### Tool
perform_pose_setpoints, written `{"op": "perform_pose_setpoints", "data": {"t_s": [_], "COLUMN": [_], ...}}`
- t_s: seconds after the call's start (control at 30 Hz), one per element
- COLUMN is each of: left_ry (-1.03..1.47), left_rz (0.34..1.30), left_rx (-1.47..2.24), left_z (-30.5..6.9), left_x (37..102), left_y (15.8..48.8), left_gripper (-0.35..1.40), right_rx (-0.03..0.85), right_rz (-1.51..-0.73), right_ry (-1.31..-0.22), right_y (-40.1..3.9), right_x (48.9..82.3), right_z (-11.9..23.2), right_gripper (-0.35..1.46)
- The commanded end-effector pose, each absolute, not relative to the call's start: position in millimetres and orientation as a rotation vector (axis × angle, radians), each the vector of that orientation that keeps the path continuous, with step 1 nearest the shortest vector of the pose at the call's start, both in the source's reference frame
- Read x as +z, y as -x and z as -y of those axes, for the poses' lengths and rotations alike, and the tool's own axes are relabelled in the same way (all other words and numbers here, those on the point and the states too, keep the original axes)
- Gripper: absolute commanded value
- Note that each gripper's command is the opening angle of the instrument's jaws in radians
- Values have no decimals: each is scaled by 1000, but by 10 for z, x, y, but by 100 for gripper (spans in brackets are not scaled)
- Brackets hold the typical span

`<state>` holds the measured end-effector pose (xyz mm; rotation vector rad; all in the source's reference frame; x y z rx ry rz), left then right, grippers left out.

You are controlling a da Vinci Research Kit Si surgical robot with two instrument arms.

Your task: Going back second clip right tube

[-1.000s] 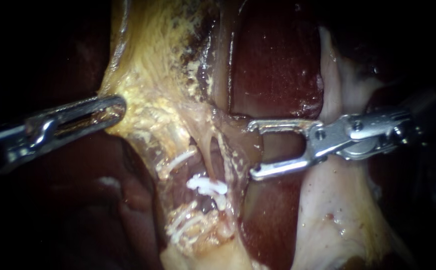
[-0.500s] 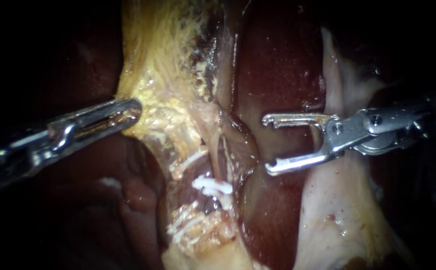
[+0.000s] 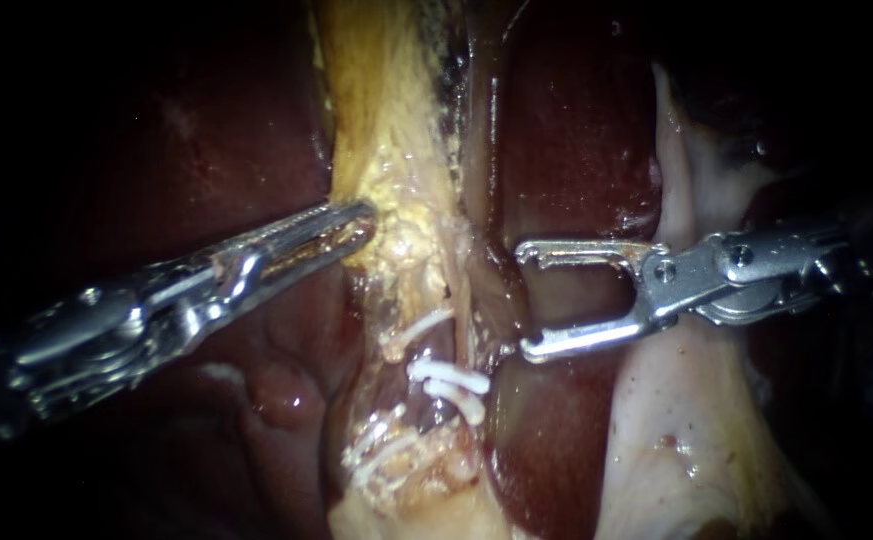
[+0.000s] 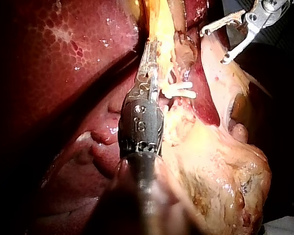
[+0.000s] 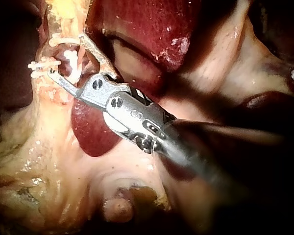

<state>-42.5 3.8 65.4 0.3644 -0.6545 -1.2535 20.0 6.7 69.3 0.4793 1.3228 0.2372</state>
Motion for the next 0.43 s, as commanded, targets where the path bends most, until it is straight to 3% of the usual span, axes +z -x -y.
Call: {"op": "perform_pose_setpoints", "data": {"t_s": [0.03,0.43], "left_ry": [-366,-366], "left_rz": [654,655], "left_rx": [-1251,-1251], "left_z": [-38,-38], "left_x": [654,653], "left_y": [425,424], "left_gripper": [-35,-35], "right_rx": [237,237], "right_rz": [-1323,-1323], "right_ry": [-479,-481], "right_y": [-199,-197], "right_x": [692,690], "right_z": [-68,-69], "right_gripper": [60,60]}}
